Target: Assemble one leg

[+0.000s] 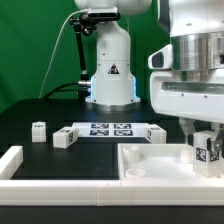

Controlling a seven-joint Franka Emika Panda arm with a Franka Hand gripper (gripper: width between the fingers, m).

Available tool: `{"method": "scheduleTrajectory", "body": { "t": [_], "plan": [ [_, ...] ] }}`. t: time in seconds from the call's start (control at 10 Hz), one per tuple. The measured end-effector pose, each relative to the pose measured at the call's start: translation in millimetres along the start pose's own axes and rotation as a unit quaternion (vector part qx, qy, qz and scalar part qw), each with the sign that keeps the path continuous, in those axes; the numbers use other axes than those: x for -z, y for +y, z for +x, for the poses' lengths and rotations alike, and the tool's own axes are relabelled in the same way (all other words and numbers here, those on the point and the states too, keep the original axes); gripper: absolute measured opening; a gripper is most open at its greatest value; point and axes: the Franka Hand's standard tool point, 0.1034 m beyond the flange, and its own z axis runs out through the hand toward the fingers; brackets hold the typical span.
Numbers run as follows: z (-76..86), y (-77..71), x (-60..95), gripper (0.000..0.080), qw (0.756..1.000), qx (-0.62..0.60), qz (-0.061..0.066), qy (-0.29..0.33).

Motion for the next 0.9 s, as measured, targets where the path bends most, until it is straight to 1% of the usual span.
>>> {"method": "scheduleTrajectory", "body": {
  "t": [0.1, 0.3, 0.5, 0.6, 0.7, 0.8, 0.9],
  "plan": [
    [-0.4, 0.3, 0.0, 0.0290, 0.999, -0.035, 0.002, 0.001],
    [-0.2, 2.1, 0.0, 0.0290, 0.990, -0.138, 0.006, -0.006],
    [-0.2, 4.0, -0.1, 0.0291, 0.970, -0.243, 0.009, -0.016],
    [-2.7, 4.2, -0.5, 0.0291, 0.942, -0.333, 0.011, -0.021],
    [-6.0, 3.3, -1.0, 0.0291, 0.908, -0.418, 0.014, -0.022],
    [-7.1, 2.0, -1.3, 0.0291, 0.879, -0.475, 0.022, -0.025],
    [-7.9, 1.8, -1.4, 0.0291, 0.871, -0.490, 0.026, -0.029]
  ]
}}
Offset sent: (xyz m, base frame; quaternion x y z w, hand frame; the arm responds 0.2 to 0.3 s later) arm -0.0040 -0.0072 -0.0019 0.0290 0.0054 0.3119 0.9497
